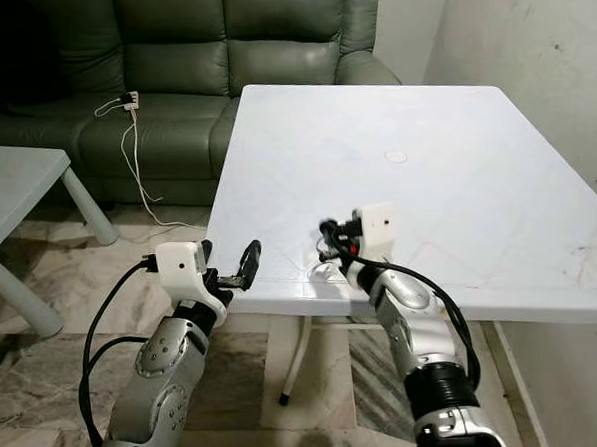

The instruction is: Hang keys on a hook

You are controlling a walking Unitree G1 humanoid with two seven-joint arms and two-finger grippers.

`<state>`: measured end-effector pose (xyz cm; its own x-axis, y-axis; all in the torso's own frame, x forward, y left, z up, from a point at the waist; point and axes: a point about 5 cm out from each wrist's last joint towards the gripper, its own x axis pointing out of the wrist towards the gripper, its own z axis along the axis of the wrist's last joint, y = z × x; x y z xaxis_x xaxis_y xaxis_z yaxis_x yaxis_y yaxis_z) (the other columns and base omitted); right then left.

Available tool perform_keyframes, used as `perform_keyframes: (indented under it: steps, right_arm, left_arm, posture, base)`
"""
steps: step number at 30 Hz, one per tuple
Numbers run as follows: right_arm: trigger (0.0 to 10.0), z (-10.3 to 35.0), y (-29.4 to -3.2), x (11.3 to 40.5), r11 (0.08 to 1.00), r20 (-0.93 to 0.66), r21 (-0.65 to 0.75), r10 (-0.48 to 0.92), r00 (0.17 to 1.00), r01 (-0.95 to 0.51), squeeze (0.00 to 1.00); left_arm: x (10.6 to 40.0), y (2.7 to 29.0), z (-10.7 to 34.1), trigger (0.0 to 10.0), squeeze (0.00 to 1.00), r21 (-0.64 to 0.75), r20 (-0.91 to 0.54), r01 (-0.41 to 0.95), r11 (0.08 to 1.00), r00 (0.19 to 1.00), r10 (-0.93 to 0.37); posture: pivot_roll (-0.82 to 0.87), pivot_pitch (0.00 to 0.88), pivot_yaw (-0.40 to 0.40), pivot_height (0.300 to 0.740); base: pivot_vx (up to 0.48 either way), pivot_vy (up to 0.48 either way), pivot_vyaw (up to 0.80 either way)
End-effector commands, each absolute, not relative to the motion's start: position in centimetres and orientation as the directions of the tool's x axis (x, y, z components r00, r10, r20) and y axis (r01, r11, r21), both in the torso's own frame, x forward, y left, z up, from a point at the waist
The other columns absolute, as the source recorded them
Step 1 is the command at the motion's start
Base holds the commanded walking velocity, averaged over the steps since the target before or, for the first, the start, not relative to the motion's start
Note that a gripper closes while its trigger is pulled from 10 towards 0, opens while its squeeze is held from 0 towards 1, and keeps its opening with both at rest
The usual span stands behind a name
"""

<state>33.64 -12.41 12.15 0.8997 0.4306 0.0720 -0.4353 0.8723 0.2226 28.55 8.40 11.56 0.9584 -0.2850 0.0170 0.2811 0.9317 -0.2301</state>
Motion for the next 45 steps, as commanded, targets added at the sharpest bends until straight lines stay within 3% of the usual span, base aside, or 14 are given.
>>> perform_keyframes:
  steps: [1, 6, 16, 17, 24, 32, 45]
  right_arm:
    - [0.0, 13.0, -13.1, 33.8, 0.879, 0.126, 0.232, 0.399, 0.908, -0.418, 0.0]
    - [0.0, 14.8, -13.5, 34.0, 0.887, 0.23, 0.266, 0.323, 0.918, -0.378, 0.0]
    - [0.0, 16.0, -14.3, 34.1, 0.918, 0.268, 0.232, 0.257, 0.928, -0.321, 0.0]
    - [10.0, 16.5, -14.6, 34.3, 0.934, 0.271, 0.206, 0.233, 0.934, -0.293, 0.0]
    - [10.0, 17.5, -14.7, 33.0, 0.971, 0.298, 0.062, 0.201, 0.933, -0.229, 0.0]
    - [10.0, 15.2, -14.3, 31.6, 0.977, 0.189, 0.073, 0.181, 0.965, -0.198, 0.0]
    - [10.0, 15.6, -14.0, 31.8, 0.984, 0.178, 0.049, 0.158, 0.971, -0.169, 0.0]
  left_arm:
    - [28.6, 7.0, 12.0, 10.0, 0.0, -0.279, 0.031, 0.29, 0.915, 0.956, -0.293]
    - [29.5, 7.8, 12.4, 10.0, 0.0, -0.266, 0.047, 0.275, 0.924, 0.961, -0.272]
    - [32.0, 10.5, 14.0, 10.0, 0.0, -0.214, 0.09, 0.212, 0.953, 0.976, -0.197]
    - [32.8, 11.4, 14.8, 10.0, 0.0, -0.189, 0.111, 0.193, 0.963, 0.979, -0.174]
    - [33.1, 13.5, 16.3, 10.0, 0.0, -0.201, 0.173, 0.147, 0.968, 0.978, -0.113]
    - [32.0, 13.4, 15.3, 10.0, 0.0, -0.203, 0.165, 0.133, 0.97, 0.981, -0.1]
    - [32.5, 13.7, 16.1, 10.0, 0.0, -0.227, 0.197, 0.136, 0.964, 0.976, -0.091]
  posture:
    - [0.01, 0.0, -0.07, 0.74]
    - [0.01, 0.0, -0.065, 0.74]
    - [0.0, 0.0, -0.062, 0.74]
    - [0.0, 0.0, -0.062, 0.74]
    - [-0.01, 0.0, -0.051, 0.74]
    - [-0.01, 0.0, -0.053, 0.74]
    - [0.0, 0.0, -0.05, 0.74]
  base:
    - [0.0, 0.0, 0.0]
    - [0.0, 0.0, 0.0]
    - [0.0, 0.0, 0.0]
    - [0.0, 0.0, 0.0]
    - [0.0, 0.0, 0.0]
    - [0.0, 0.0, -0.32]
    - [0.0, 0.0, -0.69]
